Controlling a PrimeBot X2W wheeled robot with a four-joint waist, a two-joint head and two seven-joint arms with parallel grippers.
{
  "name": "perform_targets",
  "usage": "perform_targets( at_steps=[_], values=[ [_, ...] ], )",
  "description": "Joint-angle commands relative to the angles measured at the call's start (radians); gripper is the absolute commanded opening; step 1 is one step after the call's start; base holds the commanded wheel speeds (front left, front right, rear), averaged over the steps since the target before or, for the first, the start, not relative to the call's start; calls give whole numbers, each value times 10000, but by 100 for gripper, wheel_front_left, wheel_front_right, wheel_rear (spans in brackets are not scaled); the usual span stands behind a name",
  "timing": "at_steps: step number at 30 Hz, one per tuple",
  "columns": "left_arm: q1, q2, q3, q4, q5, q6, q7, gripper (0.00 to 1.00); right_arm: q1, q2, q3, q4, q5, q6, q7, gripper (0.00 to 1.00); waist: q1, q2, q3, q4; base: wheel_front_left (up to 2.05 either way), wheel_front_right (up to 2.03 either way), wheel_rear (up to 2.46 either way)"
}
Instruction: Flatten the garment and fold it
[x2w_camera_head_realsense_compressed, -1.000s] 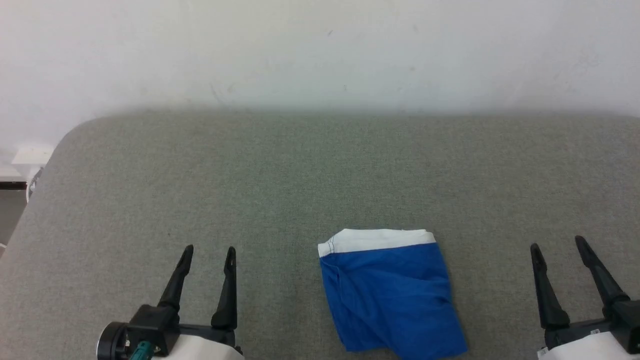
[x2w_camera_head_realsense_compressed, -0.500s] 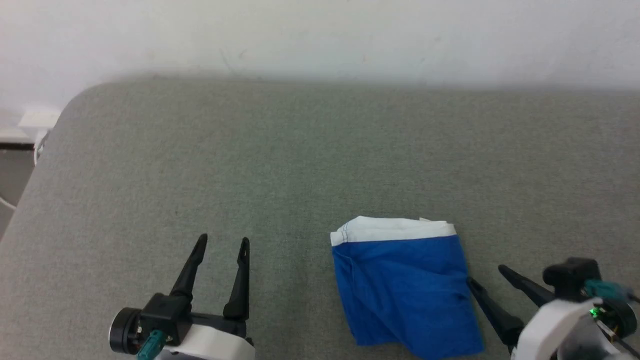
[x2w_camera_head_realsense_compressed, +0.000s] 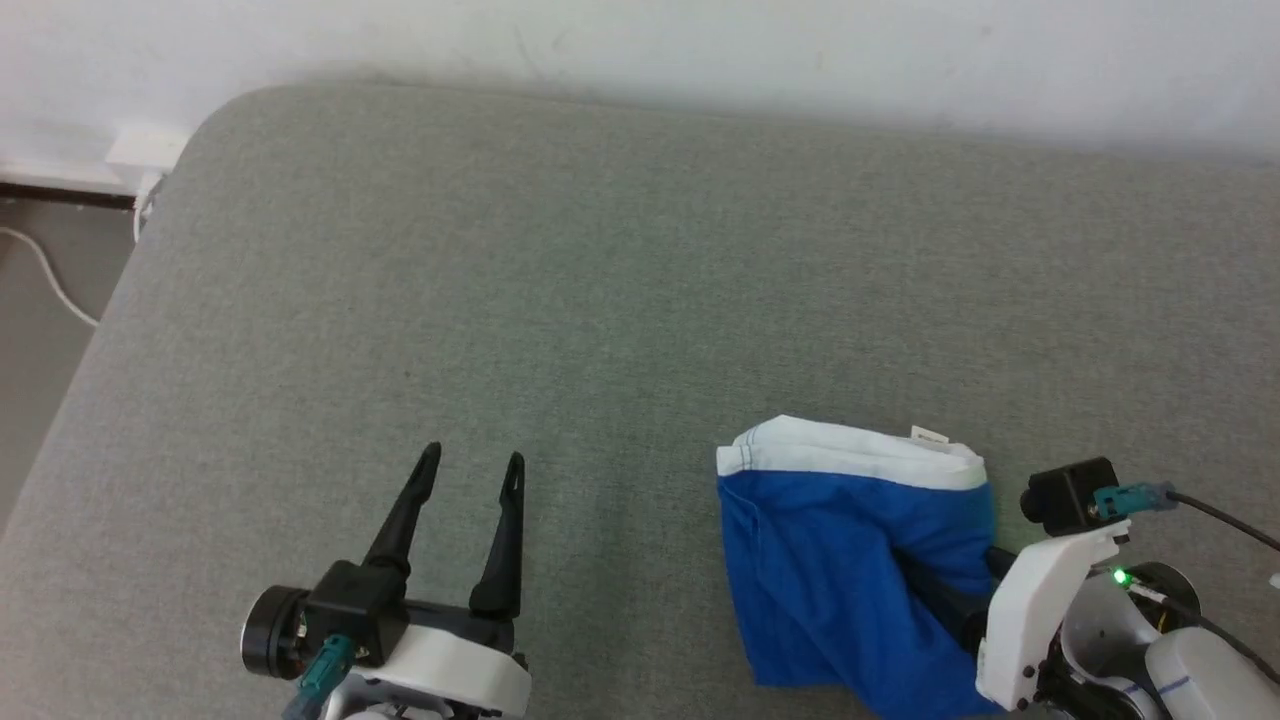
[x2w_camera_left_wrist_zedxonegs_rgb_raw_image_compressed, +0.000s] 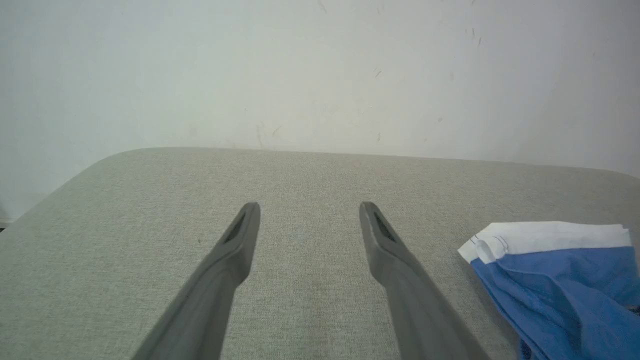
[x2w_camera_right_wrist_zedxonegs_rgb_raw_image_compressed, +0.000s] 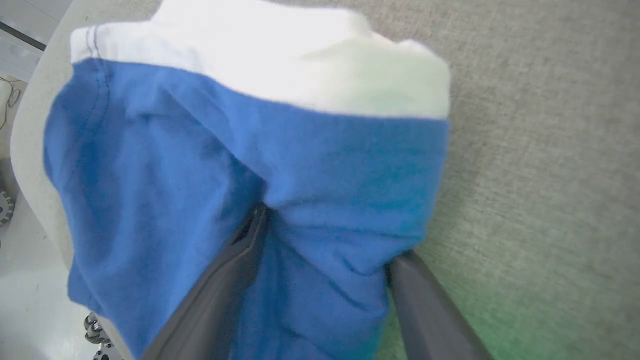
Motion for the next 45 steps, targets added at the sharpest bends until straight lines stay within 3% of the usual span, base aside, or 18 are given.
perform_targets(
  at_steps=[1, 2, 5, 10, 15, 23, 32, 39, 45],
  values=[
    [-113, -20, -33, 46, 34, 55, -47, 100, 6, 72, 223, 359, 26, -9, 133, 100, 0, 0, 104, 160, 0, 0, 0],
    [-113, -20, -46, 65, 35, 61, -47, 100, -43, 77, 322, 511, 19, -9, 114, 100, 0, 0, 94, 184, 0, 0, 0],
    [-100, -20, -75, 128, 53, 81, -47, 100, -170, 105, 587, 936, 54, -9, -33, 0, 0, 0, 12, 223, 0, 0, 0],
    [-11, -20, -67, 158, 121, 66, -47, 100, -466, -17, 942, 1334, -129, -9, -646, 0, 0, 0, -259, 108, 0, 0, 0],
    [123, -20, -112, 151, 205, -18, -47, 100, -999, -558, 1473, 1246, -935, -9, -1192, 0, 0, 0, -581, -333, 0, 0, 0],
    [253, -20, -372, 100, 243, -108, -47, 100, -2577, -2248, 3229, 320, -2520, -9, -571, 0, 0, 0, -616, -2166, 0, 0, 0],
    [-653, -20, -891, -14, 349, -202, -47, 100, -4222, -4466, 4639, -36, -2389, -9, -12, 0, 0, 0, 398, -3991, 0, 0, 0],
    [-1455, 0, -1126, -140, 634, -322, -47, 100, -4680, -5530, 4852, 942, -1925, -9, -552, 0, 0, 0, 1499, -4311, 0, 0, 0],
    [-1921, 139, -1213, -219, 783, -416, -47, 100, -5012, -5776, 4348, 2465, -2010, -9, -1737, 0, 0, 0, 2353, -4082, 0, 0, 0]
  ],
)
